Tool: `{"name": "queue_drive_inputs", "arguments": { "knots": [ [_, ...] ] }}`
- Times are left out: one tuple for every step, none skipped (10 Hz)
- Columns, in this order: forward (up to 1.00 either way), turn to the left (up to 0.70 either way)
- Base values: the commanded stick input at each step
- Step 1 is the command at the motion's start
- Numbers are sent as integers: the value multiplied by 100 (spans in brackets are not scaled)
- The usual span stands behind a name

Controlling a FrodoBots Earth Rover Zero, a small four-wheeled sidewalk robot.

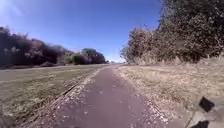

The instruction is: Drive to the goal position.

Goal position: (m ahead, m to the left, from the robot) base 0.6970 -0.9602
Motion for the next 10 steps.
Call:
{"name": "queue_drive_inputs", "arguments": {
  "knots": [
    [70,0],
    [0,0],
    [0,0],
    [0,0],
    [0,0],
    [0,0],
    [0,0],
    [3,0],
    [33,0],
    [64,0]
  ]
}}
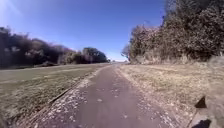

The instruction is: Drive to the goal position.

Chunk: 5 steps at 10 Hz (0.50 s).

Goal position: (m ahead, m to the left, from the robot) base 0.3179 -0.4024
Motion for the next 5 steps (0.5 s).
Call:
{"name": "queue_drive_inputs", "arguments": {
  "knots": [
    [0,0],
    [0,0],
    [70,0],
    [70,0],
    [70,0]
  ]
}}
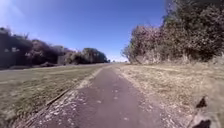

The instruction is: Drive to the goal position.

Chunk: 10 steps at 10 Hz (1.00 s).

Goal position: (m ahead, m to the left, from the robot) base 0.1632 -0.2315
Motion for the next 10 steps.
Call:
{"name": "queue_drive_inputs", "arguments": {
  "knots": [
    [70,0],
    [70,0],
    [70,0],
    [70,0],
    [70,0],
    [70,0],
    [70,0],
    [70,0],
    [70,0],
    [70,0]
  ]
}}
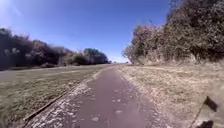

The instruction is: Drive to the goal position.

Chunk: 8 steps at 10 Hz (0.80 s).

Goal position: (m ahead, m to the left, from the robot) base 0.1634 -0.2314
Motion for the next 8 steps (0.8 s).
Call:
{"name": "queue_drive_inputs", "arguments": {
  "knots": [
    [70,0],
    [70,0],
    [70,0],
    [70,0],
    [70,0],
    [70,0],
    [70,0],
    [70,0]
  ]
}}
